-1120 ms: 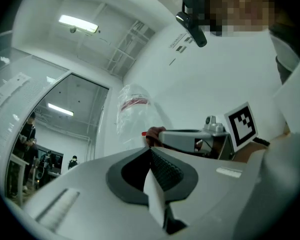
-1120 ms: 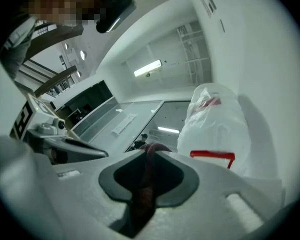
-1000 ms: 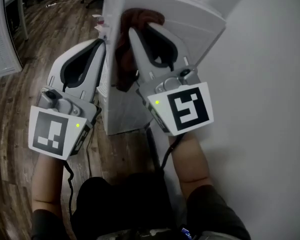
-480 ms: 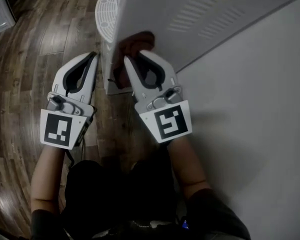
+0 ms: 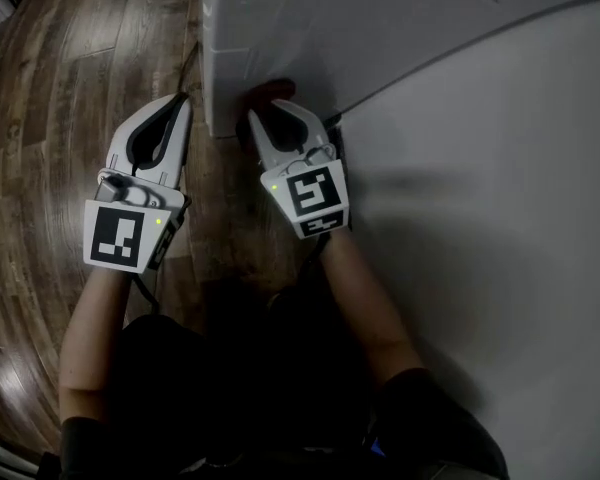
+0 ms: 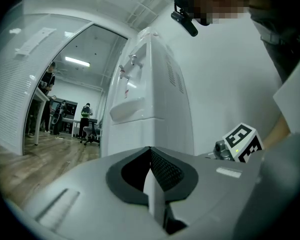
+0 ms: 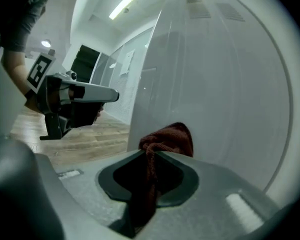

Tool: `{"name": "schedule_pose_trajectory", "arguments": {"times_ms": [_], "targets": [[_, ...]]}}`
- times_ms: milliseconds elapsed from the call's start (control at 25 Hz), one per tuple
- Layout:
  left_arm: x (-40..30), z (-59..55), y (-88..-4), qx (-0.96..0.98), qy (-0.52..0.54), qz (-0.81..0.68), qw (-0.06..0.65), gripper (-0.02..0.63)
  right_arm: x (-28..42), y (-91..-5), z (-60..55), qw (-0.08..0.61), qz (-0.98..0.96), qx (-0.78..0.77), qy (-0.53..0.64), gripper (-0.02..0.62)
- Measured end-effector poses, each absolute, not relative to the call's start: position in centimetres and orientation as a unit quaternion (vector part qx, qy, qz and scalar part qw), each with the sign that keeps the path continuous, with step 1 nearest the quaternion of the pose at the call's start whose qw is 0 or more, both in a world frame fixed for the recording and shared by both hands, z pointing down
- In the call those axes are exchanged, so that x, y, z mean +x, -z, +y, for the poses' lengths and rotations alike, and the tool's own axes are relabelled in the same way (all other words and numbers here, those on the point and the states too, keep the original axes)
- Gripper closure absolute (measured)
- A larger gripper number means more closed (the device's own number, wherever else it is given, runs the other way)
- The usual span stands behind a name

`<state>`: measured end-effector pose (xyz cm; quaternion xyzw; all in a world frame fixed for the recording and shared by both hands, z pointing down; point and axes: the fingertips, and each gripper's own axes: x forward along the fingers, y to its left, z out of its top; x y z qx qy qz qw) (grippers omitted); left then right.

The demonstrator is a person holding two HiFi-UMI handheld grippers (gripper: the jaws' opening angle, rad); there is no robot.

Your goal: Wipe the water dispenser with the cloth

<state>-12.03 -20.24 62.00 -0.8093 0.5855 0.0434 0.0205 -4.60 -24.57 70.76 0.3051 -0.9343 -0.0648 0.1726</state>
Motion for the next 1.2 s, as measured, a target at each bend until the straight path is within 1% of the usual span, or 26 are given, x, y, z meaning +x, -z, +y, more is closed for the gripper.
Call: {"name": "schedule_pose_trajectory", "arguments": {"times_ms": [320, 480, 600, 800, 960, 1200], "targets": [[-11.0, -19.9, -65.4, -0.824, 0.002, 0.567, 0.006, 0.586, -6.4, -77.8, -23.7, 0.217, -0.936, 0.276, 0.029, 0.549], [-11.7, -20.2, -65.8, -0.819, -0.001, 0.574, 0.003, 0.586, -6.4, -78.6, -23.8, 0.225, -0.934, 0.278, 0.023, 0.549], [-12.4, -20.2, -65.0, -0.809, -0.012, 0.587, -0.002, 0.586, -6.1, -77.7, -23.1, 0.226, -0.933, 0.278, 0.021, 0.549], [-12.9, -19.5, -58.6, -0.799, -0.019, 0.600, 0.000, 0.586, -5.0, -71.4, -21.4, 0.223, -0.932, 0.284, 0.008, 0.549], [-13.4, -17.3, -51.3, -0.794, -0.019, 0.607, 0.001, 0.586, -4.4, -63.3, -18.9, 0.217, -0.932, 0.290, 0.004, 0.549], [-13.4, -15.7, -42.0, -0.787, -0.016, 0.616, -0.019, 0.586, -3.9, -52.2, -16.3, 0.213, -0.936, 0.281, -0.002, 0.549]]}}
